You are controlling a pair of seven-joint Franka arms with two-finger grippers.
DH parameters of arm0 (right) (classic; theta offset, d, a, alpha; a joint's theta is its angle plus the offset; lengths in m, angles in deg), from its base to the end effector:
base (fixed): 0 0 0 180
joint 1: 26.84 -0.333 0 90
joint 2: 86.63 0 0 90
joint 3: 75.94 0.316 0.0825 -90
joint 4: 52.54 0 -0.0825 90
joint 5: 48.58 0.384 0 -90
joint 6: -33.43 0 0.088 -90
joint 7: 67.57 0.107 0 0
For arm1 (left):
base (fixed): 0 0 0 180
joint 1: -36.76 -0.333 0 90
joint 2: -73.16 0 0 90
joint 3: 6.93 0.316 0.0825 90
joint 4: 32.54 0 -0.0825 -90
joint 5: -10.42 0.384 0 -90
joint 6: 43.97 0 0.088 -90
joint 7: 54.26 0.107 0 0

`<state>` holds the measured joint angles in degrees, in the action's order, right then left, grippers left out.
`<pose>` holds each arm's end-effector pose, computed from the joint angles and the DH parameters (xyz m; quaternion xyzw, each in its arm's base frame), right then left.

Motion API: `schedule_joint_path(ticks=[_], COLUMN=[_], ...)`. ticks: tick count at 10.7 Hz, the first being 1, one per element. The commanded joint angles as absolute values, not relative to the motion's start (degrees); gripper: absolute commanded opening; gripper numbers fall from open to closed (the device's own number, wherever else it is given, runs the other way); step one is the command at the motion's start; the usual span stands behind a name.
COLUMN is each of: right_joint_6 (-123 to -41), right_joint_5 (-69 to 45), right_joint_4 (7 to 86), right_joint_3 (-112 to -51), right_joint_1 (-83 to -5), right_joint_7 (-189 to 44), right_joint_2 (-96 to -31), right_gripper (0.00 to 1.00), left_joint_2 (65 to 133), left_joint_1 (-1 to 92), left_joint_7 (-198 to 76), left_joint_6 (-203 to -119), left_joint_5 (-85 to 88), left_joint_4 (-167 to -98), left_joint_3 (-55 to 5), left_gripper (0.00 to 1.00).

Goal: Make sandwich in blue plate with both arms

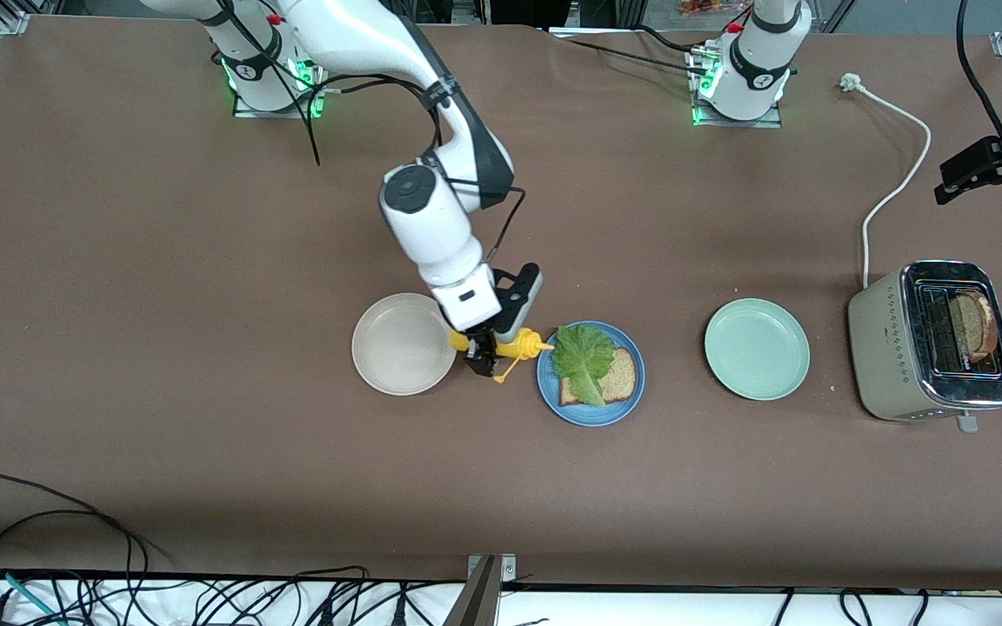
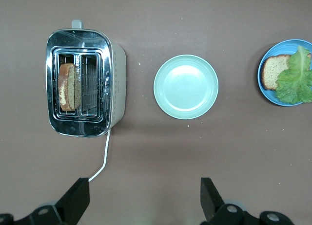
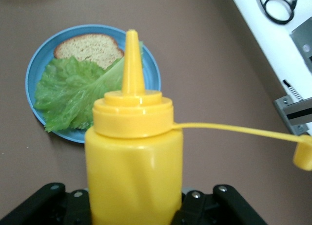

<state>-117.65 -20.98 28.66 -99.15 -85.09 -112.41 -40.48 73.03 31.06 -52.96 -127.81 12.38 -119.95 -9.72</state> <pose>0.5860 0.4917 0.2974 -0.7969 -0.5526 -0.2434 0.0155 0.5420 0.0315 0.6378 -0.9993 -0.0154 0.0306 0.0160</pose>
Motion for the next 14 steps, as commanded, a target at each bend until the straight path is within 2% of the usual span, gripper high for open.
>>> schedule_joint_path(ticks=[1,4,8,12,14], right_joint_6=[-119.8,-119.8,-119.0,-109.8,-109.3], right_joint_5=[-30.5,-38.9,-46.5,-56.9,-58.4], right_joint_4=[28.0,27.6,23.4,18.6,18.6], right_joint_3=[-100.1,-100.2,-100.2,-100.5,-100.5], right_joint_1=[-87.1,-87.2,-87.1,-88.0,-88.3], right_joint_7=[-105.5,-102.3,-101.1,-97.0,-95.4], right_joint_2=[-36.7,-34.0,-29.5,-27.0,-27.0], right_gripper=[0.08,0.08,0.07,0.06,0.0], left_joint_2=[73.7,73.7,73.5,73.4,73.4], left_joint_1=[31.2,31.1,31.5,31.6,31.7], left_joint_7=[-52.9,-52.9,-52.7,-52.8,-52.8], left_joint_6=[-126.6,-126.6,-126.2,-125.6,-124.9], left_joint_5=[14.5,14.5,14.5,14.5,14.5], left_joint_4=[-118.3,-118.3,-118.3,-118.3,-118.3], left_joint_3=[-10.1,-10.1,-10.4,-10.5,-10.6], left_gripper=[1.0,1.0,1.0,1.0,1.0])
